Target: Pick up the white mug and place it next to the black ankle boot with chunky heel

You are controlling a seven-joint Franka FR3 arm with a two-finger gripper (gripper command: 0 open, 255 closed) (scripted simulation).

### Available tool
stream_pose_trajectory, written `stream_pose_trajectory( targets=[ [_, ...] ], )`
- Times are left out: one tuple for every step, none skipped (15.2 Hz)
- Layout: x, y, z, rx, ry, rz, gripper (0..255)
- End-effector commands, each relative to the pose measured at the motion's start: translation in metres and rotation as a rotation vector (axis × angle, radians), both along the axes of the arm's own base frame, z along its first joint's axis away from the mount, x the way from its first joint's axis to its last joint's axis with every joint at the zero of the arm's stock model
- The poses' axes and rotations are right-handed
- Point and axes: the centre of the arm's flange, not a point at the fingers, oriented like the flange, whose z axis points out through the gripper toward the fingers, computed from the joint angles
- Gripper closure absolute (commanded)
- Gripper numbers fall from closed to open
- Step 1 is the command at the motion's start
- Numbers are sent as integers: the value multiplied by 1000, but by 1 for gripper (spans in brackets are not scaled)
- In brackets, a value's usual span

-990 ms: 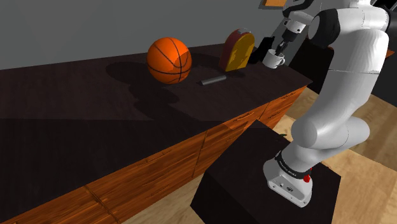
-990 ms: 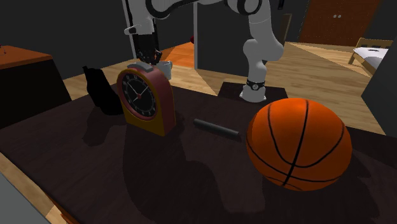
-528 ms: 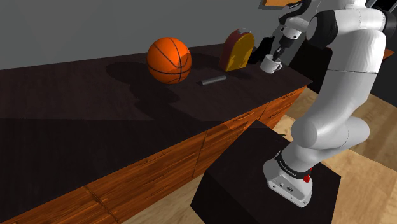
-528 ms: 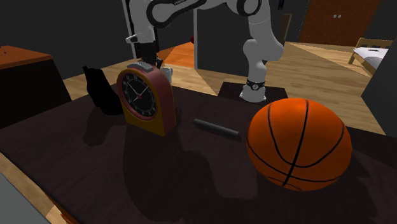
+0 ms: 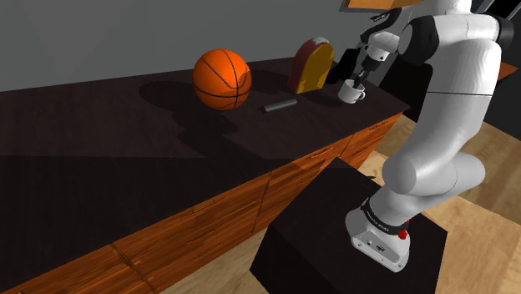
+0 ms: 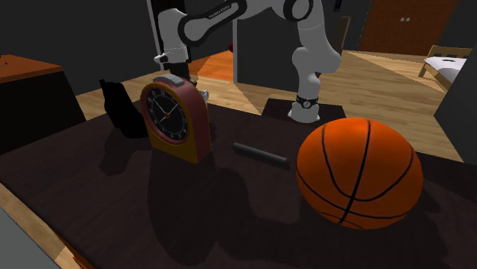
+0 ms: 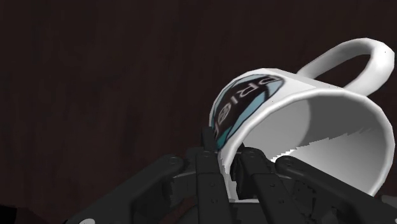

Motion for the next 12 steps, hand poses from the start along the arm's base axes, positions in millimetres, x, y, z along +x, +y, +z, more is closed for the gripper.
stream_pose_trajectory(
  targets=[
    [0,-1,-11,-1,0,0,255],
    [0,-1,-16,-1,0,0,255],
    [0,-1,-19,-1,0,0,255],
    [0,-1,-19,-1,0,0,255],
    [0,-1,-19,-1,0,0,255],
    [0,-1,-19,-1,0,0,255],
    [0,-1,-19,-1,0,0,255],
    [0,-1,-19,-1,0,0,255],
    [0,-1,-19,-1,0,0,255],
    [0,-1,-19,-1,0,0,255],
    [0,-1,-19,-1,0,0,0],
    [0,-1,-19,-1,0,0,0]
  ],
)
